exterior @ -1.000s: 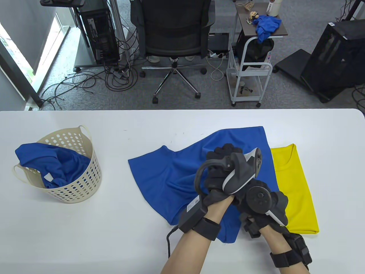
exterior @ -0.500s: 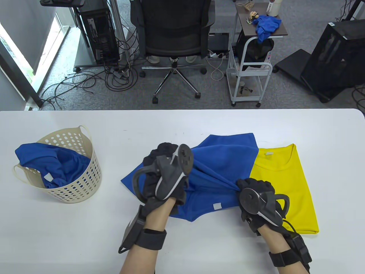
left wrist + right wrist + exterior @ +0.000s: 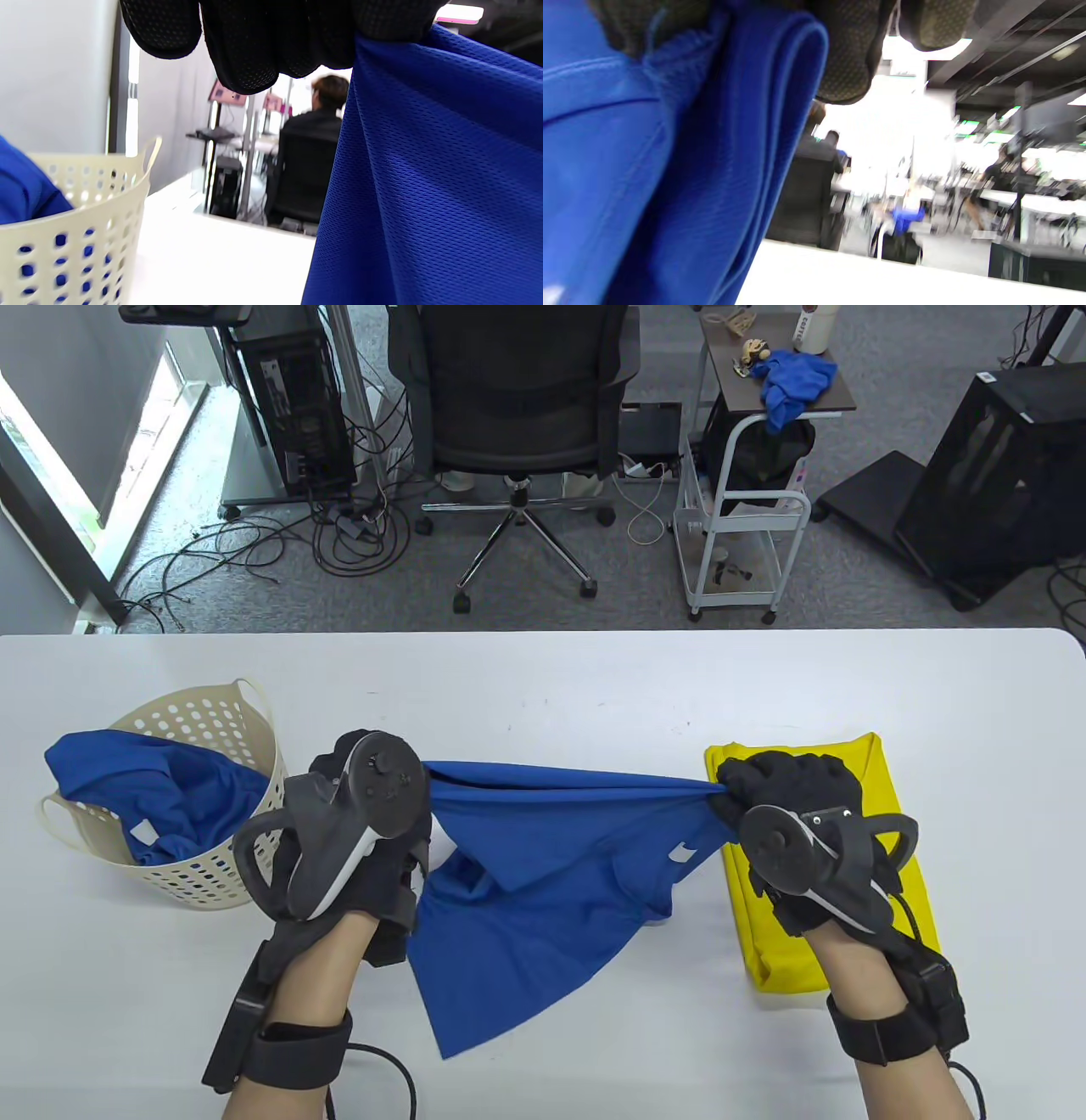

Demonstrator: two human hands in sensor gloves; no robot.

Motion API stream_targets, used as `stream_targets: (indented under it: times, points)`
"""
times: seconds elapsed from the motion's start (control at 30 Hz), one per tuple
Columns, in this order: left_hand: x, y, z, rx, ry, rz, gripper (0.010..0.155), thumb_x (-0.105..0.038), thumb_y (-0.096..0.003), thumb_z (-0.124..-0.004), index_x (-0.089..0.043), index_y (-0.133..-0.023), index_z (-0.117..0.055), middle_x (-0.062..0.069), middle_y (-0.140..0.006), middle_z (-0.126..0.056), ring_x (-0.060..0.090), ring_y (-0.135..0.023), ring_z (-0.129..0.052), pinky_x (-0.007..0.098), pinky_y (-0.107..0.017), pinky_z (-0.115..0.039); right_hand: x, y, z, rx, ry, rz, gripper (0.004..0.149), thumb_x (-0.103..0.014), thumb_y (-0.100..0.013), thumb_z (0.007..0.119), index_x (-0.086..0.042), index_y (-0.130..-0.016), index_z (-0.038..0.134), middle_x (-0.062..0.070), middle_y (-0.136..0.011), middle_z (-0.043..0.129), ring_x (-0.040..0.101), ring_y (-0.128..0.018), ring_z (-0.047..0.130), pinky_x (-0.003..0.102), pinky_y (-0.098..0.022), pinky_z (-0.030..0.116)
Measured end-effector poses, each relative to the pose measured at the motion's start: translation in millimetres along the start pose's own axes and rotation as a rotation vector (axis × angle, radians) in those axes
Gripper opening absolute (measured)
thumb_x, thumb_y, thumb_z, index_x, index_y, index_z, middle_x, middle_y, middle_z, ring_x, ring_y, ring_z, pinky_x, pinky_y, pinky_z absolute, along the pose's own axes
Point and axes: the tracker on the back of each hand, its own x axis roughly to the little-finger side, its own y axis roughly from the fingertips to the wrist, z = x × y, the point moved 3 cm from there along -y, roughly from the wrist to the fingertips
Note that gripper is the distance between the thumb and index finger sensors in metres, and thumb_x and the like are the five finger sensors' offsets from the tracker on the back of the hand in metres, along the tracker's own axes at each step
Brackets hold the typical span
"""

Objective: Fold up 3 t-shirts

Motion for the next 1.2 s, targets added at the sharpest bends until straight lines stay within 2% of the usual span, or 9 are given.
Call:
stream_targets:
  times: [0.13,0.3,0.43,0.5,0.57,0.7,0.83,1.0,1.2]
  points:
    - [-10,-19,-46,0.143,-0.168,-0.092,0.039,-0.049,-0.0475,-0.068,-0.029,-0.080,-0.078,-0.006,-0.096,-0.075,0.017,-0.084,-0.085,0.045,-0.068,-0.072,2,-22,49,-0.403,-0.055,0.001,0.042,-0.030,-0.046,0.079,-0.026,-0.088,0.077,0.003,-0.094,0.080,0.034,-0.083,0.083,0.065,-0.069,0.056]
    - [-30,-77,-103,0.222,-0.329,-0.087,0.039,-0.049,-0.0467,-0.067,-0.032,-0.080,-0.078,-0.010,-0.097,-0.074,0.015,-0.086,-0.084,0.045,-0.069,-0.071,11,-75,116,-0.651,-0.056,0.131,0.042,-0.028,-0.046,0.078,-0.025,-0.088,0.077,0.006,-0.094,0.078,0.037,-0.083,0.081,0.064,-0.068,0.056]
    - [-40,-119,-39,-0.150,-0.361,0.044,0.038,-0.049,-0.0456,-0.064,-0.036,-0.080,-0.074,-0.014,-0.098,-0.070,0.012,-0.089,-0.080,0.044,-0.072,-0.070,24,-125,47,-0.281,-0.137,0.276,0.041,-0.030,-0.045,0.078,-0.027,-0.086,0.079,0.004,-0.093,0.080,0.035,-0.083,0.081,0.062,-0.067,0.057]
    - [-34,-110,32,-0.460,-0.149,0.104,0.038,-0.048,-0.0458,-0.064,-0.036,-0.081,-0.073,-0.013,-0.099,-0.069,0.012,-0.089,-0.080,0.043,-0.071,-0.070,27,-122,-29,0.194,-0.171,0.335,0.041,-0.031,-0.044,0.078,-0.029,-0.085,0.079,0.002,-0.094,0.079,0.035,-0.085,0.081,0.062,-0.068,0.058]
    - [-28,-92,74,-0.563,0.019,0.075,0.039,-0.047,-0.0468,-0.063,-0.035,-0.083,-0.070,-0.012,-0.100,-0.066,0.013,-0.091,-0.078,0.045,-0.073,-0.067,24,-98,-80,0.532,-0.168,0.362,0.041,-0.033,-0.045,0.078,-0.032,-0.086,0.078,0.000,-0.096,0.077,0.032,-0.088,0.079,0.062,-0.070,0.057]
    - [-16,-59,91,-0.612,0.029,-0.015,0.039,-0.049,-0.0479,-0.063,-0.035,-0.083,-0.070,-0.012,-0.100,-0.066,0.013,-0.091,-0.078,0.045,-0.074,-0.067,17,-62,-111,0.690,-0.004,0.242,0.042,-0.037,-0.045,0.077,-0.033,-0.086,0.077,0.000,-0.095,0.078,0.033,-0.087,0.080,0.063,-0.069,0.057]
    - [-14,-51,15,-0.408,-0.059,-0.083,0.039,-0.049,-0.0469,-0.066,-0.033,-0.081,-0.075,-0.010,-0.098,-0.072,0.014,-0.088,-0.082,0.045,-0.071,-0.069,12,-52,-53,0.457,0.116,0.161,0.042,-0.037,-0.044,0.078,-0.033,-0.085,0.079,0.002,-0.096,0.078,0.034,-0.087,0.080,0.063,-0.068,0.058]
    - [-4,-43,-140,0.032,-0.256,-0.119,0.039,-0.050,-0.0461,-0.067,-0.034,-0.079,-0.078,-0.011,-0.095,-0.076,0.012,-0.084,-0.086,0.044,-0.069,-0.073,-5,-33,98,-0.152,0.153,0.088,0.041,-0.037,-0.043,0.079,-0.033,-0.084,0.080,0.002,-0.094,0.080,0.035,-0.086,0.080,0.064,-0.068,0.057]
    - [28,-13,-209,0.274,-0.296,-0.140,0.039,-0.051,-0.0453,-0.066,-0.035,-0.078,-0.081,-0.012,-0.093,-0.079,0.013,-0.083,-0.088,0.044,-0.068,-0.073,-26,1,151,-0.315,0.119,0.003,0.042,-0.039,-0.041,0.081,-0.032,-0.082,0.083,0.001,-0.091,0.083,0.034,-0.083,0.083,0.064,-0.067,0.058]
